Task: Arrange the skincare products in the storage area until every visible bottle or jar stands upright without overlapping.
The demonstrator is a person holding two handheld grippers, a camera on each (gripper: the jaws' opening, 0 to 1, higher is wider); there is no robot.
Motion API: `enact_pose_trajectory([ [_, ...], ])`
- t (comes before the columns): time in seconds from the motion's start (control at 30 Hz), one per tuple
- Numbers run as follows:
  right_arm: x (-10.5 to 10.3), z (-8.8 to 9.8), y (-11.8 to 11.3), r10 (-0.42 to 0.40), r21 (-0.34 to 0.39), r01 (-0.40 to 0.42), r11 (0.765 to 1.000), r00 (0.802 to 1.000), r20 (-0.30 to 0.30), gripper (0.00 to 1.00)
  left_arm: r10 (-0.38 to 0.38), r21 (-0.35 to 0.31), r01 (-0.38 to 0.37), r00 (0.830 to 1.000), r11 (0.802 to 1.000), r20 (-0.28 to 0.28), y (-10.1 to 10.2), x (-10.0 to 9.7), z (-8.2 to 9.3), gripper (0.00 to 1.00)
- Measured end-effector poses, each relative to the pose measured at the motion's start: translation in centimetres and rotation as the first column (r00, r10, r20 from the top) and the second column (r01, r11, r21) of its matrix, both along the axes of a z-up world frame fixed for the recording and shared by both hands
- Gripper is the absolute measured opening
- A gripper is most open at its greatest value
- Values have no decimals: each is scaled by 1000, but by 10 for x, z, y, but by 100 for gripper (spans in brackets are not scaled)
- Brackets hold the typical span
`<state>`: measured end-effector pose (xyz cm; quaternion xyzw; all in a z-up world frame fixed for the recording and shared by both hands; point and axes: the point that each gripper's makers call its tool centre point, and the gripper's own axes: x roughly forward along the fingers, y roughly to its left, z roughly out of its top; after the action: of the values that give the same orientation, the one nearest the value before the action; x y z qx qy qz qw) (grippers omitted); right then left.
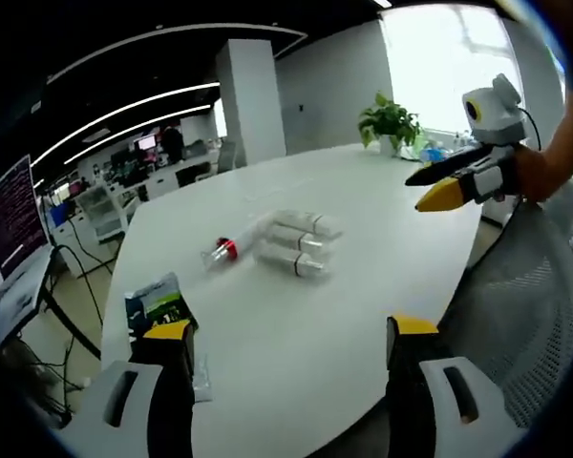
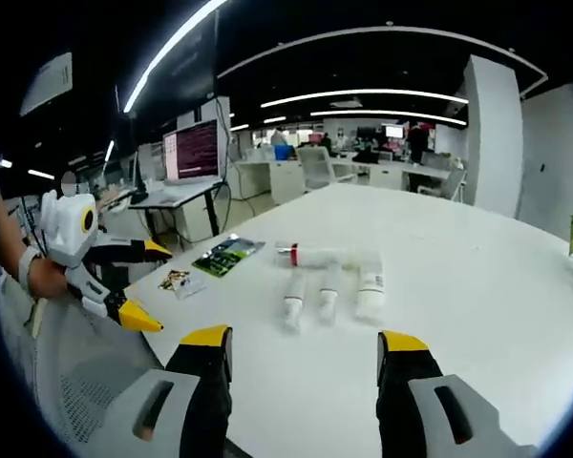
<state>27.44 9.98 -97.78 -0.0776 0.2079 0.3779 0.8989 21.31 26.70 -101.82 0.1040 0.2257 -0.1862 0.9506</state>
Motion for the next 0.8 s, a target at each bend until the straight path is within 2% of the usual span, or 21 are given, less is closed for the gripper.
enact_pose_trajectory([
  [0.03, 2, 2, 2, 8, -3, -8, 1000, 1000, 7, 59, -2, 4, 2, 1000, 1000, 0, 0, 0, -1, 79],
  [0.1, 18, 18, 16, 76, -31, -74, 997, 995, 59, 58, -2, 14, 2, 1000, 1000, -7, 0, -1, -2, 79],
  [0.2, 35, 33, 32, 146, -65, -140, 988, 985, 97, 56, 2, 14, -2, 1000, 1000, -31, 1, 0, -7, 79],
  [0.27, 53, 42, 45, 194, -116, -180, 977, 973, 123, 56, 1, 24, 0, 999, 1000, -40, 0, -1, -10, 79],
  [0.3, 62, 44, 49, 218, -182, -196, 964, 969, 115, 55, 3, 27, -1, 999, 1000, -42, 1, -1, -10, 79],
  [0.37, 77, 59, 65, 261, -182, -231, 956, 951, 166, 52, -14, 30, 15, 998, 999, -59, -2, -3, -14, 79],
  [0.47, 94, 70, 81, 295, -178, -265, 948, 940, 169, 54, -19, 51, 22, 998, 998, -63, -2, -3, -16, 77],
  [0.53, 104, 74, 90, 338, -217, -297, 930, 923, 184, 55, -9, 48, 12, 998, 999, -64, -1, -2, -16, 78],
  [0.63, 113, 83, 103, 375, -227, -330, 916, 906, 197, 55, -2, 54, 6, 998, 999, -58, 1, -1, -16, 78],
  [0.77, 123, 97, 127, 461, -270, -400, 876, 859, 222, 55, 11, 54, -8, 998, 999, -54, 2, -1, -15, 78],
  [0.8, 126, 99, 131, 472, -279, -409, 869, 854, 220, 55, 12, 53, -9, 999, 999, -52, 2, -1, -14, 78],
])
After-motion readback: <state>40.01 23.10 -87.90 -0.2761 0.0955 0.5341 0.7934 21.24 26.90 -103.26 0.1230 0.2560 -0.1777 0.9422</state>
